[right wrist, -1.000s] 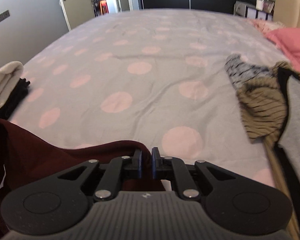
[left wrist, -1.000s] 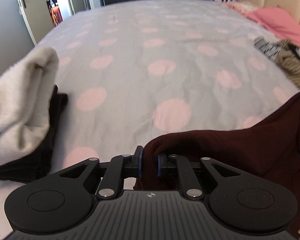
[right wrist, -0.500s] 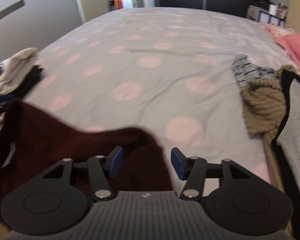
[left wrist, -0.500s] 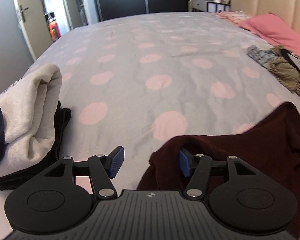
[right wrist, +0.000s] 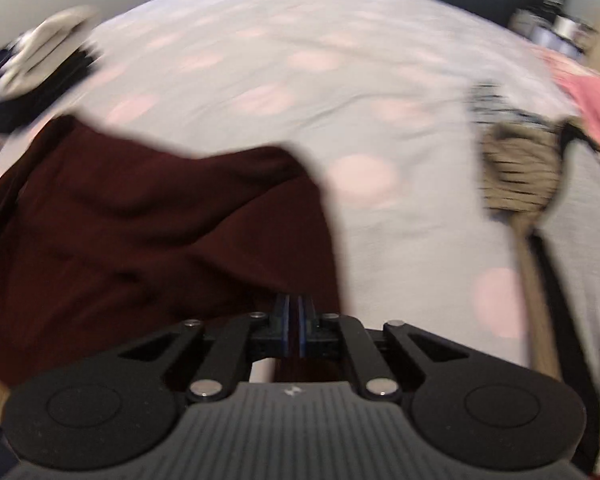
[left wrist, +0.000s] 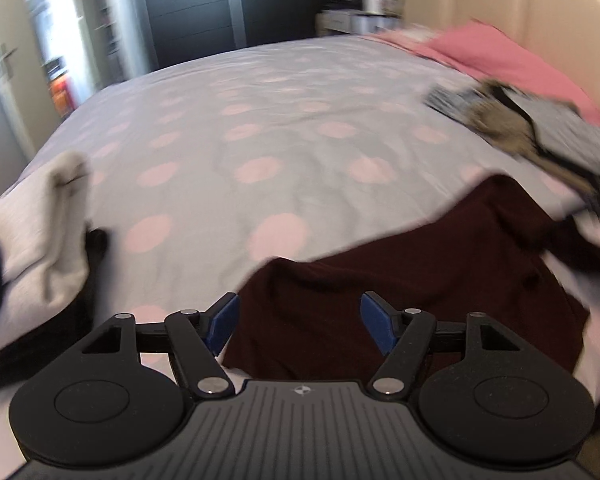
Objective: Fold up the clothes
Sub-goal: 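Lay the maroon sweater flat on the bed and open both tools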
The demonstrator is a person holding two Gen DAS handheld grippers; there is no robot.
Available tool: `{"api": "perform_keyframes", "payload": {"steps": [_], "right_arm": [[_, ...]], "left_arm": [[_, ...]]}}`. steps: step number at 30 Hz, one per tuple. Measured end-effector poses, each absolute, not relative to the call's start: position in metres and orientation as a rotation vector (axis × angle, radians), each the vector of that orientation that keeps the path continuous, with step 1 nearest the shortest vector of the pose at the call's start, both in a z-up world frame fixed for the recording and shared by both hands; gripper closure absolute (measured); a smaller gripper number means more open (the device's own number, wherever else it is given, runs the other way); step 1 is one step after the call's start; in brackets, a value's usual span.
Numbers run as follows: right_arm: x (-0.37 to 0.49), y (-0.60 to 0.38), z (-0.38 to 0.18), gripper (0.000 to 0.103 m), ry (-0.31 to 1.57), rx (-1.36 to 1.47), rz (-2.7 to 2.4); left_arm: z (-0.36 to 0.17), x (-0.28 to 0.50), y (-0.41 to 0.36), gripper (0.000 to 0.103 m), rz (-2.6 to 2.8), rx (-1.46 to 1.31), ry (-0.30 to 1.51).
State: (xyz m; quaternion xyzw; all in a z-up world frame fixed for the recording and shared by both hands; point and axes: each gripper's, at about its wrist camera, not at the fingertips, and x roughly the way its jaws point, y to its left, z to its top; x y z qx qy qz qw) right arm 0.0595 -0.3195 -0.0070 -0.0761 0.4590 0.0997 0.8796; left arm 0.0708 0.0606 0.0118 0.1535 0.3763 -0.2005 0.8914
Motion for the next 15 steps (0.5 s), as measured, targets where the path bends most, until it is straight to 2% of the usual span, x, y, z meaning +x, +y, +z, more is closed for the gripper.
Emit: {"api": "perform_keyframes", "payload": {"steps": [4,5,8,10,12,15], "right_arm": [[0.073,-0.354,-0.006,0.097,0.966,-0.100,0.012],[0.075,-0.361,-0.007,0.097,0.975,-0.094,-0.034],[0.076,-0.375,-0.010,0.090,1.002,-0.079,-0.114],[0.070,-0.376,-0.001,0.085,0.985,-0.079,-0.108],[0.060,-0.365,0.012,0.071,0.927,-0.096,-0.019],[0.048,-0.338,0.020,0.070,0.861,-0.134,0.154]], "left_arm": [[-0.004,0.054,0.042,0.043,-0.514,0.483,0.770],[-0.008,0.051,0.039,0.048,-0.529,0.520,0.769],[-0.017,0.042,0.037,0.056,-0.564,0.575,0.772],[-0.020,0.038,0.038,0.057,-0.581,0.591,0.770],[-0.023,0.034,0.039,0.057,-0.596,0.610,0.756],[-0.030,0.028,0.036,0.062,-0.618,0.673,0.746]]}}
